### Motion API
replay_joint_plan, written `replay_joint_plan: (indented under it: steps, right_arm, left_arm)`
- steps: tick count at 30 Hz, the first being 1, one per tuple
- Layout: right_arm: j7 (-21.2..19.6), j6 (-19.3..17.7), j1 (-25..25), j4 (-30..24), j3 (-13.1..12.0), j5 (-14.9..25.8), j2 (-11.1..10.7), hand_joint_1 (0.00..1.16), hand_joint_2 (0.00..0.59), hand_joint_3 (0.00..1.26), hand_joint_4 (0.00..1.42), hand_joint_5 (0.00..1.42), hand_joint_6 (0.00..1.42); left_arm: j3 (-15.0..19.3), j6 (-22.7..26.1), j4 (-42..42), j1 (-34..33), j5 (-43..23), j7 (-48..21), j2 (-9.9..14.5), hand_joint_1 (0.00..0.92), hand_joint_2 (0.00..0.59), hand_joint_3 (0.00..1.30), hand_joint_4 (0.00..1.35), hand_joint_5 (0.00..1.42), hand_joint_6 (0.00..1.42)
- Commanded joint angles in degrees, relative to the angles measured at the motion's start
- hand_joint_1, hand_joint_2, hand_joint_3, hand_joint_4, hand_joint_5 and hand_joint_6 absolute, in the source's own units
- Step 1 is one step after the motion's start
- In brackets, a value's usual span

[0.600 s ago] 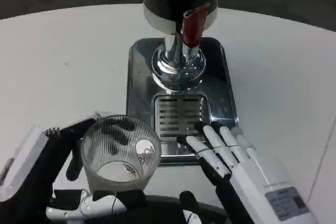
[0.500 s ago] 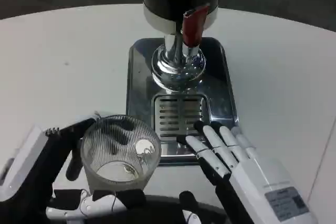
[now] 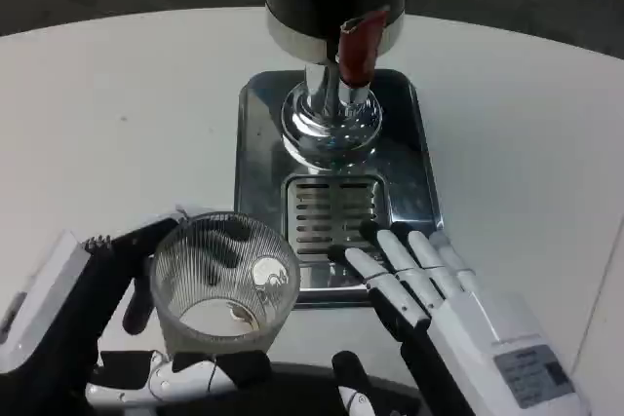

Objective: Grasp the cup under the faucet to collect the drink, then remove the cup.

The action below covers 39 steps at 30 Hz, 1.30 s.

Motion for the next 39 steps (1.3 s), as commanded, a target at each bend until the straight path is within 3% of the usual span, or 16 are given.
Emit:
replay_joint_plan:
  steps: [1,15,25,33,39]
  right_arm:
    - [-0.1,-0.4,0.9,-1.4,-0.3,0.2,0.2,0.50,0.528,0.14,0.03,0.00,0.02]
    - [-0.1,0.1,2.1,-2.1,-1.1,0.1,1.0,0.50,0.535,0.15,0.04,0.00,0.03]
    - [-0.2,0.1,3.6,-2.5,-1.1,-0.5,2.4,0.51,0.536,0.15,0.05,0.03,0.04]
    - [-0.2,0.4,3.6,-2.9,-1.9,-0.7,2.7,0.51,0.536,0.15,0.05,0.03,0.05]
    - [-0.5,0.7,4.3,-3.3,-2.2,-1.0,3.3,0.51,0.536,0.15,0.06,0.04,0.05]
  left_arm:
    - [-0.4,0.3,-1.7,0.4,0.1,0.7,-0.5,0.569,0.156,0.98,1.07,1.20,1.34]
    - [-0.9,2.6,-0.8,-2.5,2.7,2.8,-2.1,0.570,0.155,0.98,1.08,1.20,1.34]
    - [-1.4,4.4,4.0,-8.1,6.4,6.7,-2.6,0.570,0.155,0.98,1.08,1.20,1.34]
    - [-2.6,3.5,14.2,-16.3,11.3,12.7,-1.8,0.570,0.155,0.98,1.08,1.20,1.34]
    - [-5.3,2.9,24.0,-24.3,15.3,18.4,-1.5,0.570,0.155,0.98,1.08,1.20,1.34]
